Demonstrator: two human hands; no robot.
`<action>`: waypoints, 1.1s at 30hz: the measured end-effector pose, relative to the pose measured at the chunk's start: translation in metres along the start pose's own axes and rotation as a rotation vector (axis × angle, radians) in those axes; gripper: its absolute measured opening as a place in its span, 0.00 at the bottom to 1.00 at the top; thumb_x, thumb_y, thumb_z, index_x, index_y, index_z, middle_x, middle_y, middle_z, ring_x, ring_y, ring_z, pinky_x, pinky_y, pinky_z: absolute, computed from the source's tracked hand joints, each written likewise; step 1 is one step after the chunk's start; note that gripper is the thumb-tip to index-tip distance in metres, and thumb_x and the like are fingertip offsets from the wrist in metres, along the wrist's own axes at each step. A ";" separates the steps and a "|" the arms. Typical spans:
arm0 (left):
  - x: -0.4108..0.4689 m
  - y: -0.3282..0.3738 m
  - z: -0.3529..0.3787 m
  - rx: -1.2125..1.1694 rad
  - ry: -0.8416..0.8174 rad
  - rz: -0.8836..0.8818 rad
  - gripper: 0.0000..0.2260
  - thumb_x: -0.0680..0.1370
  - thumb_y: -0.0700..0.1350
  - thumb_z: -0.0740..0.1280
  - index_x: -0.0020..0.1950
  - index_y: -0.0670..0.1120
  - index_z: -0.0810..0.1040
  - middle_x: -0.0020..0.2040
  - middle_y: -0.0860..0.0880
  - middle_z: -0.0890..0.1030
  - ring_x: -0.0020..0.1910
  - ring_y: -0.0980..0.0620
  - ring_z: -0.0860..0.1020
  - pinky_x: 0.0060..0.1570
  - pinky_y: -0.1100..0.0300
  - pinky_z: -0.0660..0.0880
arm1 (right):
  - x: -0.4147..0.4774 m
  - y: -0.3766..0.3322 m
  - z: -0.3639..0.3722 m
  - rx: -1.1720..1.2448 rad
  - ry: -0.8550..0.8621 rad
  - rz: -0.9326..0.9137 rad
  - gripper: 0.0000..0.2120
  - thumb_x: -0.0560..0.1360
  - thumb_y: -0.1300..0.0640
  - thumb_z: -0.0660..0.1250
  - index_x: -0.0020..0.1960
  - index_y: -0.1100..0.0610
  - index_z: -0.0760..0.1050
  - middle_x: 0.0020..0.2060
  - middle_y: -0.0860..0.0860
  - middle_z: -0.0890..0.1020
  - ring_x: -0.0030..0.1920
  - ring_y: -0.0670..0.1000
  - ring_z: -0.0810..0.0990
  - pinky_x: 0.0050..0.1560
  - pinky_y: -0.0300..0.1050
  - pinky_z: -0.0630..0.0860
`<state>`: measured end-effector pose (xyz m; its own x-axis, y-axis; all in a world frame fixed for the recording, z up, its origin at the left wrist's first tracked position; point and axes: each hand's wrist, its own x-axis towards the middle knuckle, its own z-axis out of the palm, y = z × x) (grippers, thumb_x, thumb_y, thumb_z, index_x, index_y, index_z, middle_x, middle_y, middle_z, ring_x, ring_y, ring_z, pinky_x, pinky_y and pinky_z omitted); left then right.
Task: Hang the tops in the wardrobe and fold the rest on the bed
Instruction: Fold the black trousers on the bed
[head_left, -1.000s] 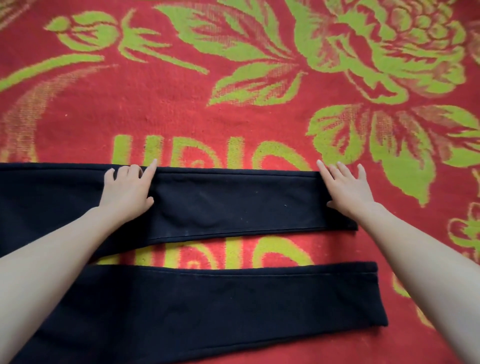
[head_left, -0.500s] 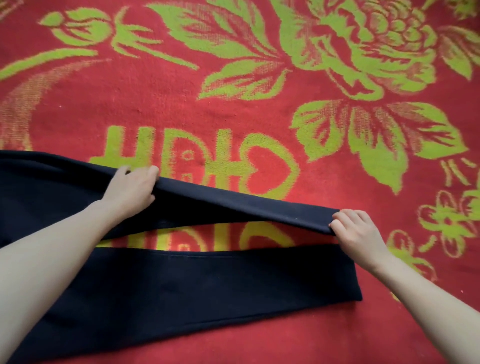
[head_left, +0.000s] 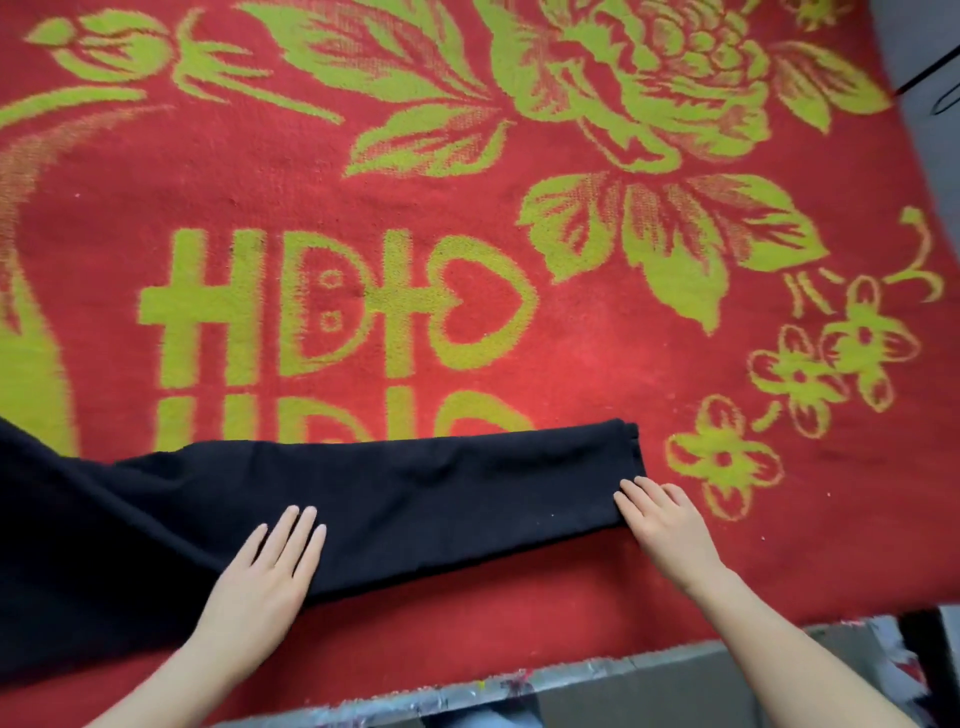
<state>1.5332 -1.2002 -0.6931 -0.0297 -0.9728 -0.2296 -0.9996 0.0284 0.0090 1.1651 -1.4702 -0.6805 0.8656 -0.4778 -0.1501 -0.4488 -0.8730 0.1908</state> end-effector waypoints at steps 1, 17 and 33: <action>-0.001 0.007 0.004 -0.030 -0.054 -0.050 0.23 0.69 0.34 0.49 0.62 0.35 0.69 0.58 0.33 0.78 0.54 0.34 0.79 0.47 0.40 0.77 | -0.004 -0.003 0.002 0.000 -0.027 0.021 0.16 0.68 0.67 0.55 0.41 0.63 0.82 0.42 0.58 0.84 0.42 0.57 0.83 0.45 0.49 0.65; 0.005 0.059 0.003 -0.158 -0.235 -0.352 0.40 0.58 0.40 0.79 0.67 0.48 0.68 0.64 0.33 0.73 0.60 0.31 0.74 0.46 0.32 0.70 | -0.006 -0.008 0.004 0.021 -0.390 0.378 0.19 0.58 0.70 0.64 0.47 0.73 0.79 0.47 0.70 0.80 0.49 0.68 0.81 0.41 0.64 0.77; -0.050 -0.047 -0.021 -0.281 0.022 -0.815 0.29 0.69 0.47 0.69 0.68 0.40 0.68 0.64 0.30 0.70 0.64 0.34 0.67 0.54 0.32 0.69 | 0.146 -0.218 -0.074 0.291 -0.249 -0.177 0.30 0.50 0.53 0.80 0.52 0.58 0.82 0.54 0.60 0.82 0.54 0.57 0.81 0.44 0.47 0.79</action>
<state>1.5820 -1.1581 -0.6620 0.6995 -0.6692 -0.2507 -0.6712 -0.7357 0.0910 1.4056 -1.3422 -0.6724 0.8709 -0.2955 -0.3926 -0.3727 -0.9179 -0.1359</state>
